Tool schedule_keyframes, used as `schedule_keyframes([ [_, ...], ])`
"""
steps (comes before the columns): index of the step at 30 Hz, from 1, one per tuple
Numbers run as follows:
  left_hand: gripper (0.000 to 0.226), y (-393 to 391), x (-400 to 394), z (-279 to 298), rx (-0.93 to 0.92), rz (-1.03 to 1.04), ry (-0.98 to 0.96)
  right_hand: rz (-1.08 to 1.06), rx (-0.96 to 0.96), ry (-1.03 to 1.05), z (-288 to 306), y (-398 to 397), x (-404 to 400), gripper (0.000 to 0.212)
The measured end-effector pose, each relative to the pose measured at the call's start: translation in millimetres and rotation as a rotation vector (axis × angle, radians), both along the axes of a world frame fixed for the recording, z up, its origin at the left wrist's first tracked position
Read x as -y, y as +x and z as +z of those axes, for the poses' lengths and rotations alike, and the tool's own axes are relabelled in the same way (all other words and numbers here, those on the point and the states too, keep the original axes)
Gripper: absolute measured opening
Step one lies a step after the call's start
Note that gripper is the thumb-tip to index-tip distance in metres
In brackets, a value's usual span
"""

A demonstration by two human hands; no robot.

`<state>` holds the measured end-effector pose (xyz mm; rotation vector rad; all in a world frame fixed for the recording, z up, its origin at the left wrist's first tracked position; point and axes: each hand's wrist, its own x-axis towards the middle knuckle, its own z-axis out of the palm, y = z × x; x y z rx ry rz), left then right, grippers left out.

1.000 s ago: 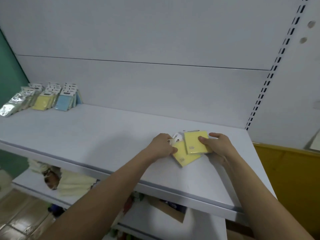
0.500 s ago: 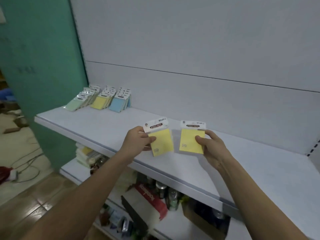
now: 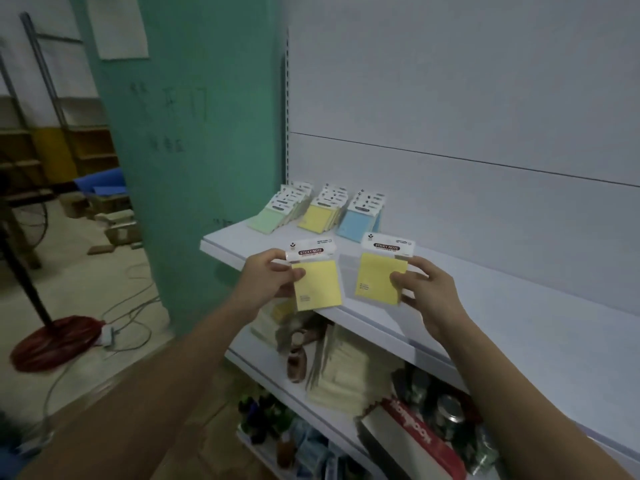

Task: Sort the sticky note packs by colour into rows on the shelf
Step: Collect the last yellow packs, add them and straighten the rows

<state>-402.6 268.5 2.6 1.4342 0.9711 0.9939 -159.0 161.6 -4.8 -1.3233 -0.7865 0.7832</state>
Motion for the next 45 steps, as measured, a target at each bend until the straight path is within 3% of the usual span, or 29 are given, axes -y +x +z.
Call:
schedule_keyframes([
  [9,0.025,-0.7,-107.9,4.9,-0.118,0.018,0.074,-0.063,0.027,0.029,-8.3,0.7,-85.8,0.029],
  [19,0.025,37.6,-229.9,7.9,-0.191,-0.045,0.093,-0.035,-0.199,0.048,-36.6,11.7,-185.9,0.027],
  [26,0.031,76.2,-290.1,5.8,-0.325,-0.082,0.103,-0.108,0.033,0.000,-23.4,29.3,-205.1,0.029],
  [34,0.033,98.6,-342.8,9.3,-0.561,-0.113,0.336,-0.170,0.066,-0.015,-5.3,18.3,-246.5,0.028],
  [40,0.018,116.5,-351.5,10.6,-0.694,-0.198,0.475,-0.244,0.044,-0.017,0.4,7.2,-274.2,0.024],
  [45,0.027,122.2,-363.3,0.9,-0.764,-0.257,0.625,-0.322,0.039,-0.024,-0.8,-5.5,-295.7,0.025],
])
